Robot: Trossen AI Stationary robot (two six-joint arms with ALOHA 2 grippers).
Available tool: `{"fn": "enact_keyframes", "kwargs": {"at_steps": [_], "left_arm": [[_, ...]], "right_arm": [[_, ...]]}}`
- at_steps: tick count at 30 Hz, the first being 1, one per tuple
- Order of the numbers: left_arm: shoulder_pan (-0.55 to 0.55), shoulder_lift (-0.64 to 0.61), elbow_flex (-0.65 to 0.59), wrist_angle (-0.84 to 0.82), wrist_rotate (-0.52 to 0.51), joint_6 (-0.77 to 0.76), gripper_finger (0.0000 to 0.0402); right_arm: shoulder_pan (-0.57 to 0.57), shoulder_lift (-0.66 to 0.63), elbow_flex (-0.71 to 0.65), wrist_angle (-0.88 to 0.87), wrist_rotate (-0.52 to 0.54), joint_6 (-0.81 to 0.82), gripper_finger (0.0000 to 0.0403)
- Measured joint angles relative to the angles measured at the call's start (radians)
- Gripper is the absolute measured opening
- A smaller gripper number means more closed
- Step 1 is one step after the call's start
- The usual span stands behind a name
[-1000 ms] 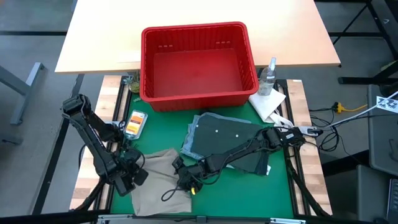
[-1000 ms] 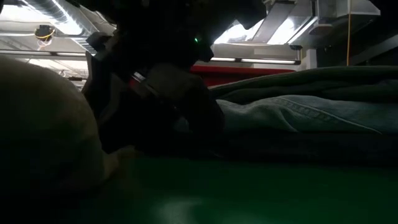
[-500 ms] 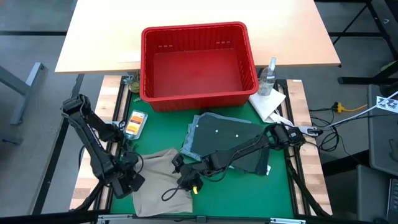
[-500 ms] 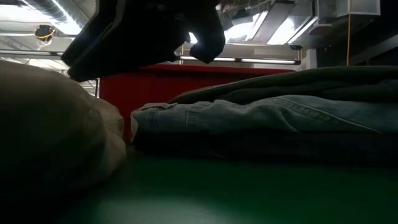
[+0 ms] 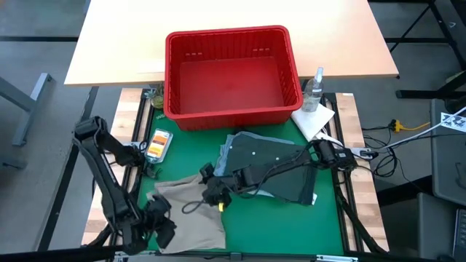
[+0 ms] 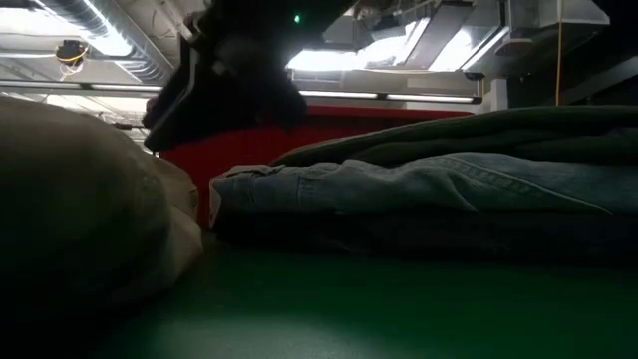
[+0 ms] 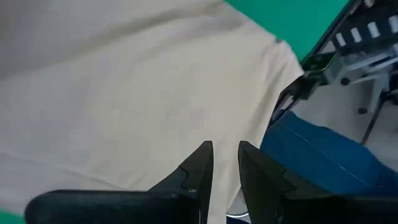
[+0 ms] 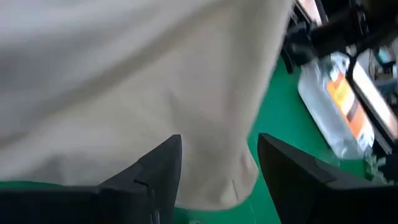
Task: Fold laundry
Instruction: Fold the beige shorts
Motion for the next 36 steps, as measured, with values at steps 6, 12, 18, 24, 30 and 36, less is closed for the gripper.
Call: {"fn": "enact_keyframes", "kwargs": {"at_steps": [6, 12, 18, 24, 30, 36], "left_arm": [[0.005, 0.127, 0.000, 0.081, 0.051, 0.008, 0.0072], [0.005, 0.251, 0.000, 0.185, 0.234, 0.007, 0.0072], [0.001, 0.300, -0.001, 0.246, 0.428, -0.015, 0.0066], [-0.001, 0.299, 0.007, 0.249, 0.445, -0.020, 0.0041], [-0.002, 0.298, 0.046, 0.248, 0.402, 0.020, 0.0010], [-0.002, 0.298, 0.116, 0.233, 0.340, 0.090, 0.0005]], "right_arm": [[-0.036, 0.025, 0.000, 0.002, 0.000, 0.032, 0.0211], [-0.054, 0.067, 0.000, 0.024, 0.007, 0.032, 0.0211], [-0.066, 0.091, 0.000, 0.003, 0.014, 0.032, 0.0211], [-0.084, 0.087, 0.002, -0.003, 0.006, 0.048, 0.0211], [-0.085, 0.086, 0.002, 0.000, -0.053, 0.048, 0.0211], [-0.079, 0.086, 0.026, -0.020, -0.066, 0.047, 0.0211]]}}
